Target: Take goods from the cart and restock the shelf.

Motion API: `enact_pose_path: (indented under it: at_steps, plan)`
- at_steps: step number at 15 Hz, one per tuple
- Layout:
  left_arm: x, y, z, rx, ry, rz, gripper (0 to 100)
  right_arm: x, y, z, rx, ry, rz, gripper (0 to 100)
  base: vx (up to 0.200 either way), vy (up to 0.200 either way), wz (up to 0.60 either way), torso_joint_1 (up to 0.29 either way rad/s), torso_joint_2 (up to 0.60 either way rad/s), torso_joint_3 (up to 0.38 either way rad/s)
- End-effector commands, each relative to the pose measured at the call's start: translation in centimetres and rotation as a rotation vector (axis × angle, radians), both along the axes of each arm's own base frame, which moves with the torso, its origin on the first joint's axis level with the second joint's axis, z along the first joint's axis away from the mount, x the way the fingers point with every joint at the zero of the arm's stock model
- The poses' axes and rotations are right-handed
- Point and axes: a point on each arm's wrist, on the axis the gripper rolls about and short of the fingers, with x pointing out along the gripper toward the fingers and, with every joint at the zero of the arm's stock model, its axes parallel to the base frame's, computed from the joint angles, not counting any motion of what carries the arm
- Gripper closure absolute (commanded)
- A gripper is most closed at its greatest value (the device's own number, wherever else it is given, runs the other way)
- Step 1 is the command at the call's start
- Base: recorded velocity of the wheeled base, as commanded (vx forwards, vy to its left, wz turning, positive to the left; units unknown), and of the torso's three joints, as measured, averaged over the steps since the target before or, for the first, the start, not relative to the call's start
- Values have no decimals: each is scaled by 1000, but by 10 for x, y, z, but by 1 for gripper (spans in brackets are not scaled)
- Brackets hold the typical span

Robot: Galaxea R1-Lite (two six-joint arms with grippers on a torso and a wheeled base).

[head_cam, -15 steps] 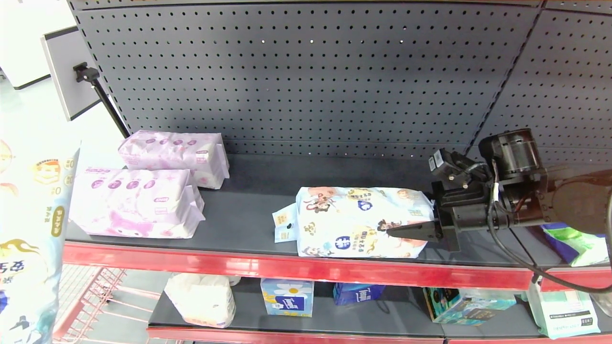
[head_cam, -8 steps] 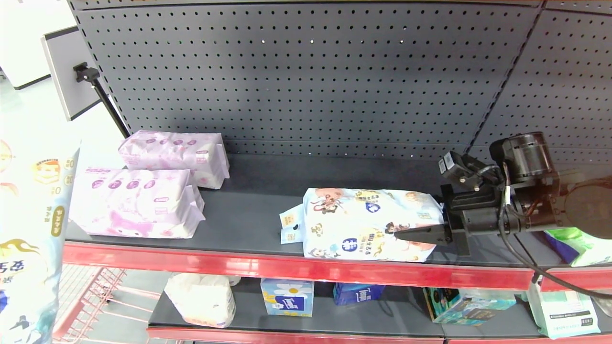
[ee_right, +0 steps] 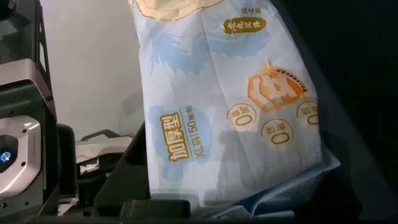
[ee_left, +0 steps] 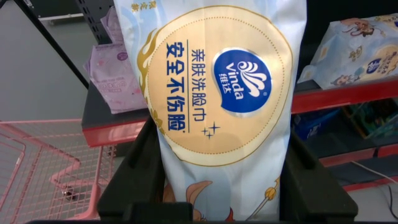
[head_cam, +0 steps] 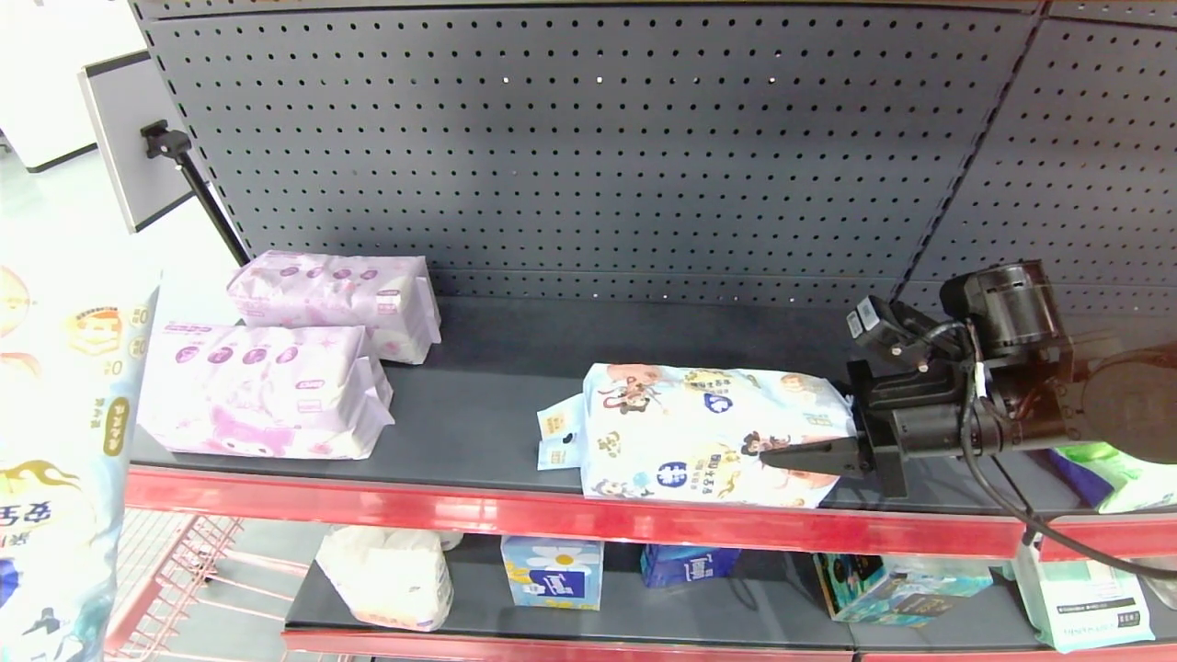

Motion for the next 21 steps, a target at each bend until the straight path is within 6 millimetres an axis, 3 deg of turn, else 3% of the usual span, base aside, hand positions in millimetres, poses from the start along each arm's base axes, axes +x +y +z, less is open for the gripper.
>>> enact_pose_path:
  at_steps: [1,9,10,14,19,21]
  plan:
    - [0,0,0,0,1,1,100,0,0,-2,-2,8,2,100,0,0,0,0,0,0]
    - [0,0,0,-1,1,0,100,2,1,-6,-17,-11,9,100,0,0,0,0,0,0]
    - [0,0,0,0,0,0,100,2,1,-6,-17,-11,8,0,0,0,0,0,0,0]
    - [1,0,0,-1,3,0,100,-1,-2,2,-5,-3,-15,0,0,0,0,0,0,0]
    - [2,0,0,16,2,-26,100,-15,-19,26,26,-46,-86,0,0,0,0,0,0,0]
    - [3,0,0,19,6,-29,100,-36,-26,43,56,-63,-118,0,0,0,0,0,0,0]
